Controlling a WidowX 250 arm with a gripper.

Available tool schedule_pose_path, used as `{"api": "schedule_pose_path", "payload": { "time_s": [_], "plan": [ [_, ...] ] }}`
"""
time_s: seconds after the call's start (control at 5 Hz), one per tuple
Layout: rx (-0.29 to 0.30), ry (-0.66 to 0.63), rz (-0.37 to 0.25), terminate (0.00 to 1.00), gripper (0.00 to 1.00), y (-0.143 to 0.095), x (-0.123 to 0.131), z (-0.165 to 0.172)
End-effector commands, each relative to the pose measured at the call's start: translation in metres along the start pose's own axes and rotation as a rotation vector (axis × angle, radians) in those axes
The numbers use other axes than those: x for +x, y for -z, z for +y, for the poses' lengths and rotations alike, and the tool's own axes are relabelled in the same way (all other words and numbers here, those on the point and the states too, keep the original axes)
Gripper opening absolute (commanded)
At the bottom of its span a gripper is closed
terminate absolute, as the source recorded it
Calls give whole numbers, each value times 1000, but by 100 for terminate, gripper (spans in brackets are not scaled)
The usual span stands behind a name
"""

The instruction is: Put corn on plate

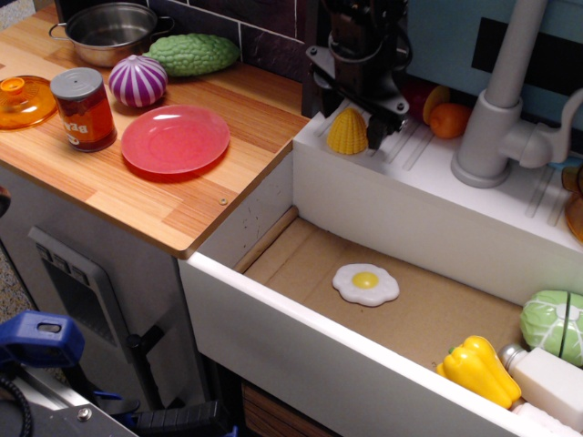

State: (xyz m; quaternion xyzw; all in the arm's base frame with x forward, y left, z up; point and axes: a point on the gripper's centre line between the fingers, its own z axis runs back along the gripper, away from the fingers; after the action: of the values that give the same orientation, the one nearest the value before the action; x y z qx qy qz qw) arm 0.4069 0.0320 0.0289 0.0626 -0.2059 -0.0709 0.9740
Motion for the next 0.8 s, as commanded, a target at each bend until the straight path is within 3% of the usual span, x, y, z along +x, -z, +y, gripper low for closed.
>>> {"api": "schedule_pose_path", "payload": {
  "time_s": [0.0, 0.2, 0.6],
  "plan": [
    [7, -15, -74, 0, 100, -10, 11, 9],
    [20, -41, -91, 0, 0, -6, 9, 8],
    [-9, -54, -77, 0, 0, -9, 7, 7]
  ]
}}
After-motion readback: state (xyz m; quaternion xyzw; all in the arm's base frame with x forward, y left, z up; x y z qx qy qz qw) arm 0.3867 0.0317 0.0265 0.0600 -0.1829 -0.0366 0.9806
